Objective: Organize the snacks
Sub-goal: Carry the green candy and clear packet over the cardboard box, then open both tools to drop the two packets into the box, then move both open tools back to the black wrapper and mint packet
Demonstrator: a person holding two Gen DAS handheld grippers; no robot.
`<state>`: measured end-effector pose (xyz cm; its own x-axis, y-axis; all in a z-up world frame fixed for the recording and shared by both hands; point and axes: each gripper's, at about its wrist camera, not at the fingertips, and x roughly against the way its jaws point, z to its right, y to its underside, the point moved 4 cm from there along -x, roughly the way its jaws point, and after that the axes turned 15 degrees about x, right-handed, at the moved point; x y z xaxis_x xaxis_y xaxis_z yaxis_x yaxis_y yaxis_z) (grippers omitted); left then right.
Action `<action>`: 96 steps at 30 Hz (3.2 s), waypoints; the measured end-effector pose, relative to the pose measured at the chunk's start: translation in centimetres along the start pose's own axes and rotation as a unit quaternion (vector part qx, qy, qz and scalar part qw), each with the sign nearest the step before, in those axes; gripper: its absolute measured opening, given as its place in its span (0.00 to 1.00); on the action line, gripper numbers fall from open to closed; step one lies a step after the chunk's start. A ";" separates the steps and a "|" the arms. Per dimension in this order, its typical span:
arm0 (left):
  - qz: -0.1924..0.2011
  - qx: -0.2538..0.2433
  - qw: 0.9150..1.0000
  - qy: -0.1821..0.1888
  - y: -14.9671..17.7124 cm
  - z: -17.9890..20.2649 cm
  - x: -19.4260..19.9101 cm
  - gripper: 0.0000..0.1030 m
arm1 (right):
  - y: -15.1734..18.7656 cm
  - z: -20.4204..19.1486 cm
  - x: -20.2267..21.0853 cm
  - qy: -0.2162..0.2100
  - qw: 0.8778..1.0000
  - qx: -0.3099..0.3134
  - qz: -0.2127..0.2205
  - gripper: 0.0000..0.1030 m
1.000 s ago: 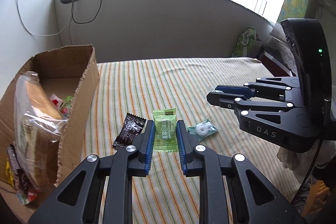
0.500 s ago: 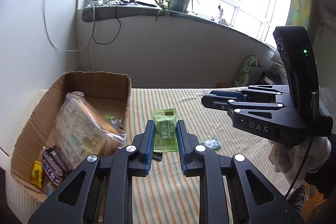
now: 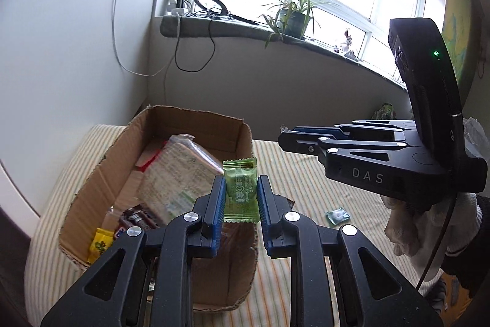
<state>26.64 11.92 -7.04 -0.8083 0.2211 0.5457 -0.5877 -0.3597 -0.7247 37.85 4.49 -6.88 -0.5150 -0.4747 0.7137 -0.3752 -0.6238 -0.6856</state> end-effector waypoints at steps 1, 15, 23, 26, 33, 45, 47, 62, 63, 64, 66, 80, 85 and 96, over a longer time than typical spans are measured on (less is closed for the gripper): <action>0.001 0.004 1.000 -0.003 0.0 -0.4 0.1 0.19 | -0.3 -0.2 -0.4 -0.003 1.000 -0.001 -0.001 0.17; 0.011 0.036 0.999 -0.036 -0.7 -4.6 0.4 0.19 | -2.2 -0.8 -4.8 -0.043 0.999 -0.015 -0.017 0.17; 0.009 0.046 0.998 -0.045 -0.7 -5.8 0.2 0.19 | -2.4 -1.2 -6.1 -0.052 0.998 -0.019 -0.025 0.18; 0.009 0.047 0.998 -0.046 -0.8 -5.9 0.2 0.19 | -2.5 -1.2 -6.1 -0.053 0.998 -0.019 -0.024 0.18; 0.011 0.049 0.997 -0.050 -0.8 -5.8 0.3 0.20 | -2.6 -1.1 -5.6 -0.048 0.999 -0.018 -0.018 0.25; 0.014 0.050 0.997 -0.058 -0.8 -5.7 0.2 0.37 | -2.9 -0.9 -4.6 -0.031 0.999 -0.013 -0.001 0.65; 0.015 0.051 0.997 -0.058 -0.8 -5.8 0.2 0.39 | -2.9 -0.9 -4.5 -0.030 0.999 -0.015 0.000 0.65; 0.022 0.038 0.998 -0.044 -1.0 -3.7 0.6 0.46 | -0.4 1.7 0.2 -0.010 0.999 -0.040 0.023 0.79; 0.021 0.036 0.998 -0.042 -1.0 -3.4 0.5 0.46 | 0.1 2.1 0.7 -0.007 0.999 -0.043 0.022 0.79; 0.020 0.033 0.998 -0.040 -0.9 -3.0 0.4 0.46 | 0.6 2.5 1.2 -0.004 0.999 -0.047 0.022 0.79; 0.017 0.030 0.999 -0.034 -0.8 -2.3 0.1 0.46 | 1.7 3.3 2.0 0.001 0.998 -0.053 0.020 0.79; -0.023 -0.016 0.999 0.014 1.0 3.8 -2.1 0.45 | 11.2 6.9 4.0 -0.009 0.998 -0.055 -0.027 0.79; -0.049 -0.040 0.998 0.022 2.6 6.0 -3.8 0.45 | 13.3 6.7 3.8 -0.031 0.998 -0.002 -0.045 0.79; -0.113 -0.070 0.991 0.006 5.6 8.7 -8.8 0.45 | 16.0 6.3 1.8 -0.080 0.991 0.074 -0.076 0.61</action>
<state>30.75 0.12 -12.23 -0.6556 0.2921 0.6963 -0.7522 -0.1713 -0.6363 35.81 -10.29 -15.70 -0.3270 -0.4529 0.8294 -0.3155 -0.7750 -0.5476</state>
